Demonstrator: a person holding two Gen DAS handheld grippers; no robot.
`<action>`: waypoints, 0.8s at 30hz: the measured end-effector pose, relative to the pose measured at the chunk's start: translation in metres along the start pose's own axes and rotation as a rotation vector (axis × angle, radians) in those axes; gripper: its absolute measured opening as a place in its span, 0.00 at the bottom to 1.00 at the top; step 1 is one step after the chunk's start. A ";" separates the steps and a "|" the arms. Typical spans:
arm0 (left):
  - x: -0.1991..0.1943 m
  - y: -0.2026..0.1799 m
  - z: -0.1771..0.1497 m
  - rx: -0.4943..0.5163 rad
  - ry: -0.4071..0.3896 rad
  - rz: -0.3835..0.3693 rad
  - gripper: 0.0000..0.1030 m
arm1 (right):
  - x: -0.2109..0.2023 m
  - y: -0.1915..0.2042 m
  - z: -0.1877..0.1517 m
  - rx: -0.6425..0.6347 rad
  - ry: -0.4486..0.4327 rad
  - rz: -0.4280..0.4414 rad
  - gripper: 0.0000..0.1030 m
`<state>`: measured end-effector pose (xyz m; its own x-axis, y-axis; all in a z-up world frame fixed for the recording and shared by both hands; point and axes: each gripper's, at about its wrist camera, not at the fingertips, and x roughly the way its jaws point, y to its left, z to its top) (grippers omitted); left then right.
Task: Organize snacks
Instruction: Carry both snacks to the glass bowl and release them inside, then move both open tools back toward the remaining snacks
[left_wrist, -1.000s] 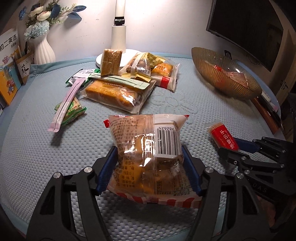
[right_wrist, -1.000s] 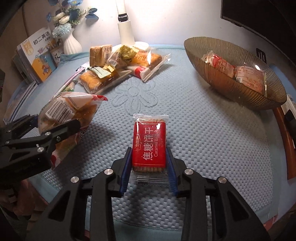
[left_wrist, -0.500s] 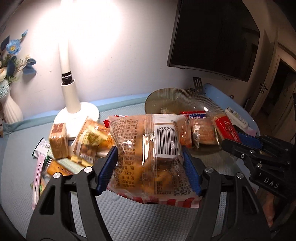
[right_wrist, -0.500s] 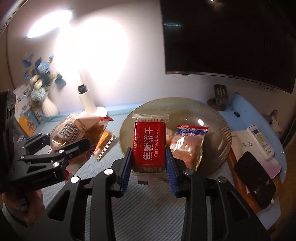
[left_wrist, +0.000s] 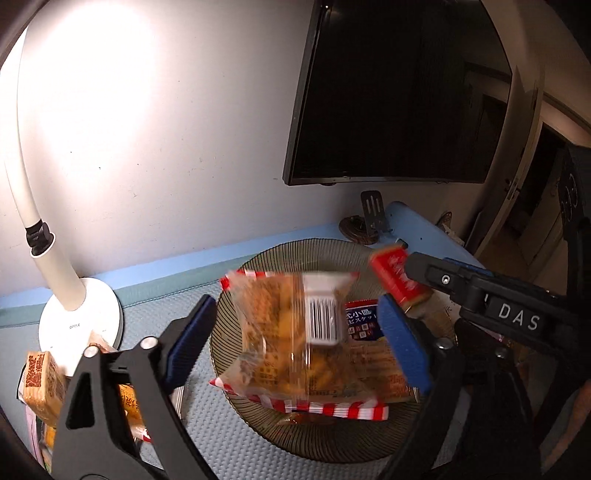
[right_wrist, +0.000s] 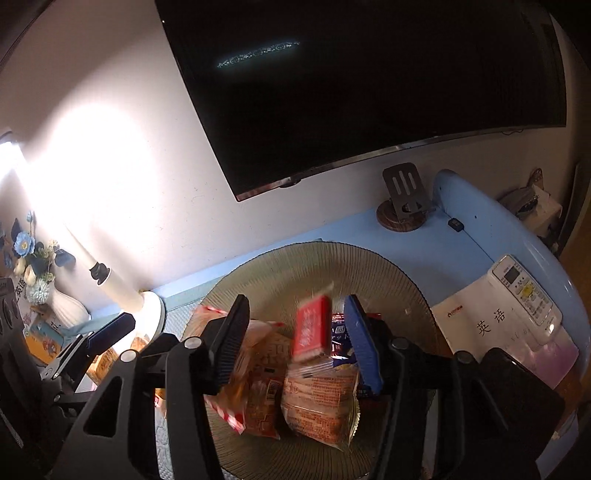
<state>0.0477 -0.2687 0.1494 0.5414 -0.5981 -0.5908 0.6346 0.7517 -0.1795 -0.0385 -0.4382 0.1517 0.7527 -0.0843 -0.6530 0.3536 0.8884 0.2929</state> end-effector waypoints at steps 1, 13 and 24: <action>0.000 0.002 0.000 -0.015 0.006 -0.010 0.88 | -0.002 -0.002 -0.003 0.004 0.008 0.006 0.51; -0.089 0.023 -0.039 -0.060 -0.039 0.042 0.88 | -0.054 0.048 -0.060 -0.070 0.049 0.141 0.52; -0.196 0.110 -0.165 -0.266 -0.062 0.319 0.91 | -0.014 0.160 -0.177 -0.298 0.242 0.247 0.52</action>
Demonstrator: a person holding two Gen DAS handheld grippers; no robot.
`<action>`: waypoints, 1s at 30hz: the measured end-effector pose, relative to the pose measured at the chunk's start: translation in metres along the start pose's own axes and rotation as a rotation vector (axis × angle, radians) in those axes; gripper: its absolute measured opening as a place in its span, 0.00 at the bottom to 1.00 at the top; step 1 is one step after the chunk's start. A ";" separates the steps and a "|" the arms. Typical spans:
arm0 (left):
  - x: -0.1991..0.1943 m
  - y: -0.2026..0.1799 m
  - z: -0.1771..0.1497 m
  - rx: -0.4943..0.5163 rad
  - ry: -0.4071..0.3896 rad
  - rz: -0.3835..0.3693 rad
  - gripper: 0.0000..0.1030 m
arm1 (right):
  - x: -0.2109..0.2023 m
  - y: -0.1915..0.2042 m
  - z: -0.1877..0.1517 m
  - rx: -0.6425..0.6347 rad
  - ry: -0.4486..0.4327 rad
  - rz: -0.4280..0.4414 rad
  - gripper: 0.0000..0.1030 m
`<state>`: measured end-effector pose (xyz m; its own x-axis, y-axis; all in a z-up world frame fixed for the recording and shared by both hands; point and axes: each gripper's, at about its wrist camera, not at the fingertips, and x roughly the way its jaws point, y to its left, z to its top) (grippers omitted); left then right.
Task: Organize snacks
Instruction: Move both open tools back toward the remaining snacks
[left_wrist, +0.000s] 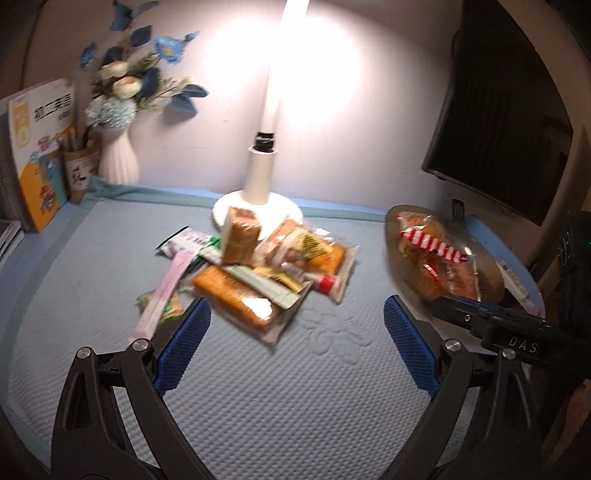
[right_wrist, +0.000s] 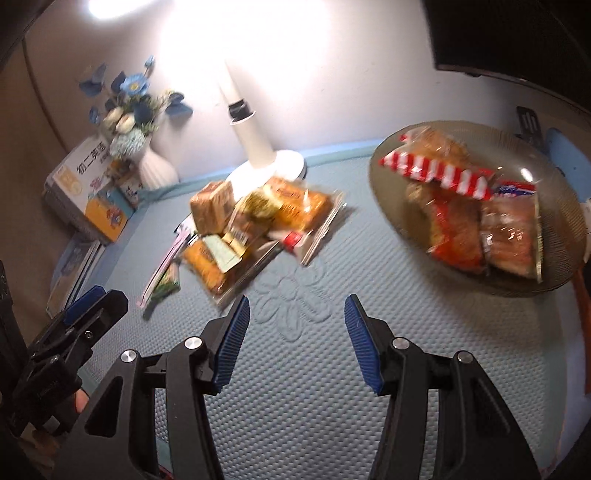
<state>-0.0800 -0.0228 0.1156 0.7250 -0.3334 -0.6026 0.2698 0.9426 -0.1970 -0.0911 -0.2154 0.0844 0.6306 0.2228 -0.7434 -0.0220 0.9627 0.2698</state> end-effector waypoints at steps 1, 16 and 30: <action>-0.002 0.014 -0.007 -0.016 0.008 0.026 0.91 | 0.007 0.007 -0.003 -0.021 0.003 -0.006 0.52; 0.009 0.136 -0.041 -0.114 0.029 0.345 0.92 | 0.068 0.028 -0.035 -0.149 0.027 -0.092 0.52; 0.021 0.144 -0.047 -0.148 0.078 0.288 0.91 | 0.069 0.023 -0.034 -0.132 0.052 -0.056 0.57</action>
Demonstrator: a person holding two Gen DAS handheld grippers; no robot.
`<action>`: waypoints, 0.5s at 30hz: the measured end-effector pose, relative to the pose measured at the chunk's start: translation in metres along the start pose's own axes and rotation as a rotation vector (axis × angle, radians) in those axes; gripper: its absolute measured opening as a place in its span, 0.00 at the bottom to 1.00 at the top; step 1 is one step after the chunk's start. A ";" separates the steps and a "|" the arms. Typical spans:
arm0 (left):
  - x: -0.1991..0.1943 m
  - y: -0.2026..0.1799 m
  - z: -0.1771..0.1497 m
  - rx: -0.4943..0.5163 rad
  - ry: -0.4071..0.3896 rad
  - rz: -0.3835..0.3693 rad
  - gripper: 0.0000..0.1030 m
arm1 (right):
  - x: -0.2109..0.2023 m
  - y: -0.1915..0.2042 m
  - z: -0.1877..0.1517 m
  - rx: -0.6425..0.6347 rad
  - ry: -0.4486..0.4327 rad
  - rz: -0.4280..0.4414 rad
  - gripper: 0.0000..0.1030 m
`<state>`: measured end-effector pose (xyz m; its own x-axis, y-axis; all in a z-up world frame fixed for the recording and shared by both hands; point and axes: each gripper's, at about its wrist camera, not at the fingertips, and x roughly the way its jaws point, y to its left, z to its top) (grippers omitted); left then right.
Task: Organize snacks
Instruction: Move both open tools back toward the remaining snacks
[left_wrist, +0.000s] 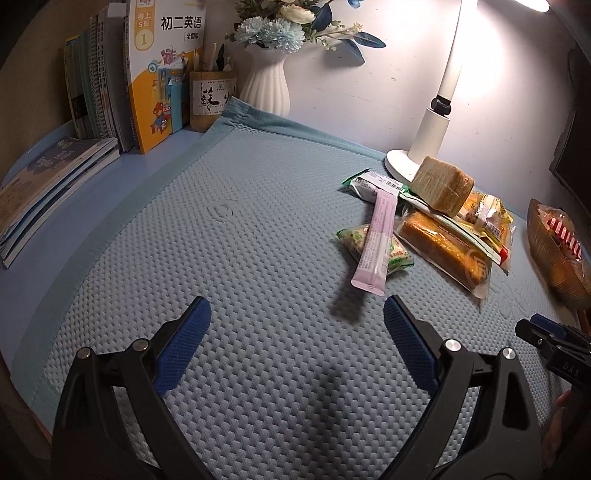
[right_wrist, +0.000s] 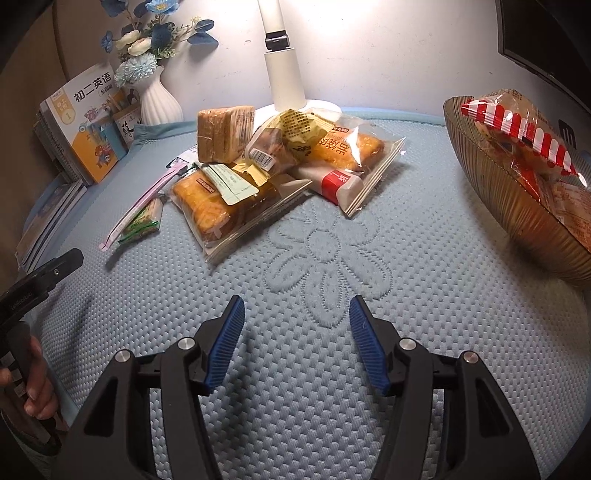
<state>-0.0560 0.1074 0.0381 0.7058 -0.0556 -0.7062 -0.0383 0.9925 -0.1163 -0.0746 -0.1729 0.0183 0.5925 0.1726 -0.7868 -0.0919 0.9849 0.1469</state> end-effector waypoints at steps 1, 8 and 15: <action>0.001 -0.002 0.001 0.008 0.011 -0.001 0.90 | -0.001 0.001 0.004 0.001 0.014 0.012 0.57; -0.003 -0.033 0.049 0.175 0.085 -0.089 0.87 | -0.027 0.031 0.081 -0.043 -0.041 0.090 0.58; 0.040 -0.059 0.078 0.305 0.177 -0.228 0.77 | 0.023 0.061 0.156 -0.034 -0.013 0.093 0.63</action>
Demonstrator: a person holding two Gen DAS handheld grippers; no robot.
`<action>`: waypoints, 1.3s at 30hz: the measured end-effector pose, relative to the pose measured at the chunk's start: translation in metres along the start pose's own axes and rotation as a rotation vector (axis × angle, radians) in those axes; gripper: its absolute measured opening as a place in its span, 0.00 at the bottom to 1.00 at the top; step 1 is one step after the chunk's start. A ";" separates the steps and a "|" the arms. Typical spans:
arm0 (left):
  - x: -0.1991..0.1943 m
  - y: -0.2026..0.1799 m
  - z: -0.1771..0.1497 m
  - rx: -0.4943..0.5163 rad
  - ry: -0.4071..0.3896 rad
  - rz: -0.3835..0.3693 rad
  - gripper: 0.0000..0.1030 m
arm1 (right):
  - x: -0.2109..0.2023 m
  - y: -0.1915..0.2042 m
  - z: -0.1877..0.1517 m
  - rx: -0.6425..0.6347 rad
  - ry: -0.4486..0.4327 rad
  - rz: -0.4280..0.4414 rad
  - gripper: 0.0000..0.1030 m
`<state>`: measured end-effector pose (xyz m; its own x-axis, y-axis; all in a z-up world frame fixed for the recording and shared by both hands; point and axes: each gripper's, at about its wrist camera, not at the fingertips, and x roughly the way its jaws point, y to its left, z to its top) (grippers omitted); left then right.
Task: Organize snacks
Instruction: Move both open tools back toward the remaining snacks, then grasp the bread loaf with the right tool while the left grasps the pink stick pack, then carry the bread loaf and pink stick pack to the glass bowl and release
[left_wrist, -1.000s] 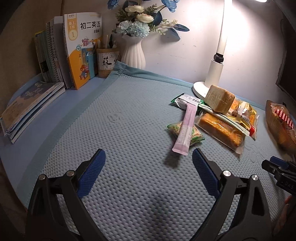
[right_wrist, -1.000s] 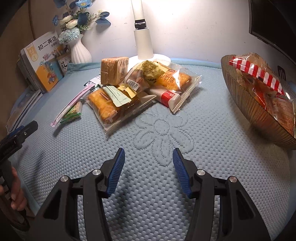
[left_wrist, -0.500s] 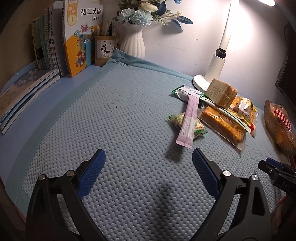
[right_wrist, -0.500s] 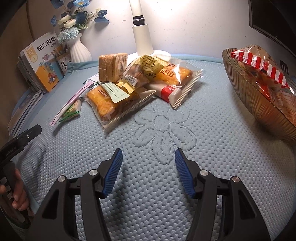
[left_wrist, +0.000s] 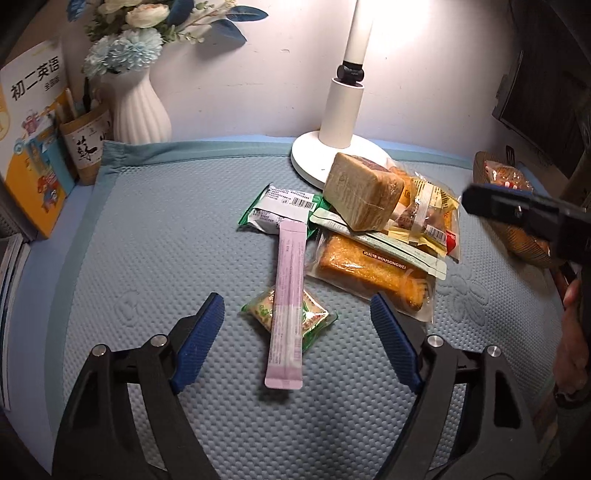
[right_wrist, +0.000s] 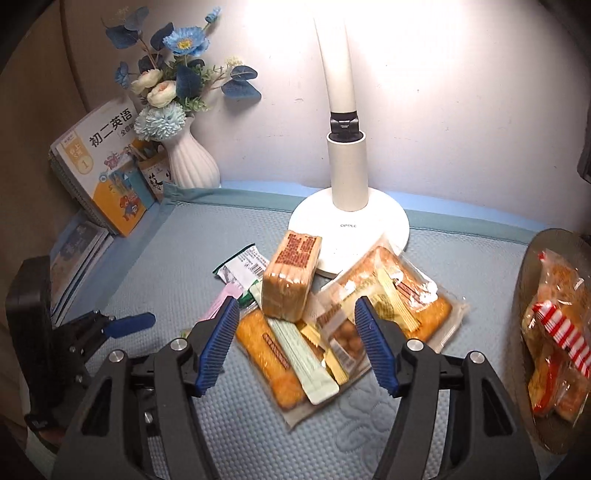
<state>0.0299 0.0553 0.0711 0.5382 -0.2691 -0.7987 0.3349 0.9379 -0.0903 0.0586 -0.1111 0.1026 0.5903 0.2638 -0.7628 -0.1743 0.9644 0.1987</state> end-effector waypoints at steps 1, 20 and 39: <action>0.009 0.001 0.001 0.007 0.018 -0.008 0.77 | 0.010 0.000 0.004 0.016 0.018 0.010 0.63; 0.038 0.016 0.001 -0.044 0.053 -0.030 0.18 | 0.040 -0.002 0.011 0.087 0.082 0.074 0.33; -0.023 -0.073 -0.086 -0.037 0.013 -0.126 0.18 | -0.084 -0.104 -0.169 0.431 0.115 0.200 0.33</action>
<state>-0.0736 0.0119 0.0448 0.4832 -0.3824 -0.7876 0.3699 0.9045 -0.2123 -0.1064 -0.2364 0.0420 0.4831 0.4648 -0.7420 0.0814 0.8199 0.5666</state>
